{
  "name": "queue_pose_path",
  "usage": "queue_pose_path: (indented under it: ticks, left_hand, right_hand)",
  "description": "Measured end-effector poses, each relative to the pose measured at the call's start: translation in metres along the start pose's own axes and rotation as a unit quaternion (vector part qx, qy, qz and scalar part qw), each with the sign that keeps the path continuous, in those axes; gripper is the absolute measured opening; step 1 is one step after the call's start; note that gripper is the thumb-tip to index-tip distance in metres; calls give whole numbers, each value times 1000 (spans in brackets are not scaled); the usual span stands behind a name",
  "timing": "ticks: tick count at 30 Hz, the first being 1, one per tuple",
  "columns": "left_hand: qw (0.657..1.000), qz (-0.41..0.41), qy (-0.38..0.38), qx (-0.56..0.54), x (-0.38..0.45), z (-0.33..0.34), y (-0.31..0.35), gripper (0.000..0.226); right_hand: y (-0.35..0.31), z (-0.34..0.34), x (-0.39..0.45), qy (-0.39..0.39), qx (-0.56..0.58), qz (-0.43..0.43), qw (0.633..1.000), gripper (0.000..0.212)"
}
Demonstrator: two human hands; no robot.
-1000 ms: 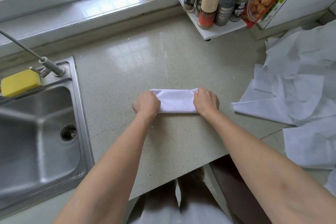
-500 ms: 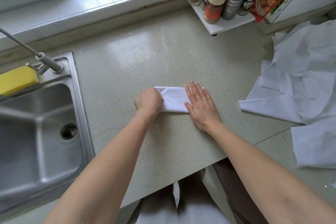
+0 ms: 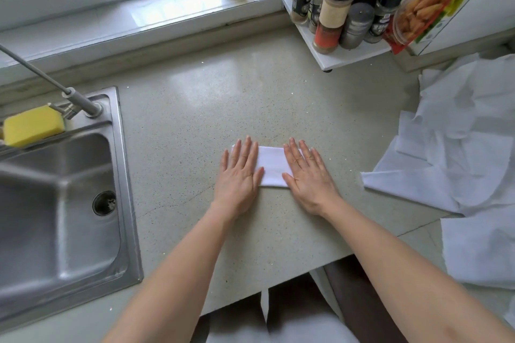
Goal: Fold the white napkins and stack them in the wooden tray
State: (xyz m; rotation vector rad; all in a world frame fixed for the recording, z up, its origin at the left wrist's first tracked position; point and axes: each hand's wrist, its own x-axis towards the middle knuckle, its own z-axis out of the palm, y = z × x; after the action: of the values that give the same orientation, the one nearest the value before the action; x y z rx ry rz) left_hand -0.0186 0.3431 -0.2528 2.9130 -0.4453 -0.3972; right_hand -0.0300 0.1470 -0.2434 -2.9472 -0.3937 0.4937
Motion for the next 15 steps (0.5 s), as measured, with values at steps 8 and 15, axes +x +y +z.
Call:
queue_pose_path:
  ticks: [8, 15]
  left_hand:
    - [989, -140, 25, 29, 6, -37, 10, 42]
    - [894, -352, -20, -276, 6, -48, 30, 31]
  right_hand:
    - [25, -35, 7, -24, -37, -57, 997, 50]
    - [30, -58, 32, -112, 113, 43, 986, 14]
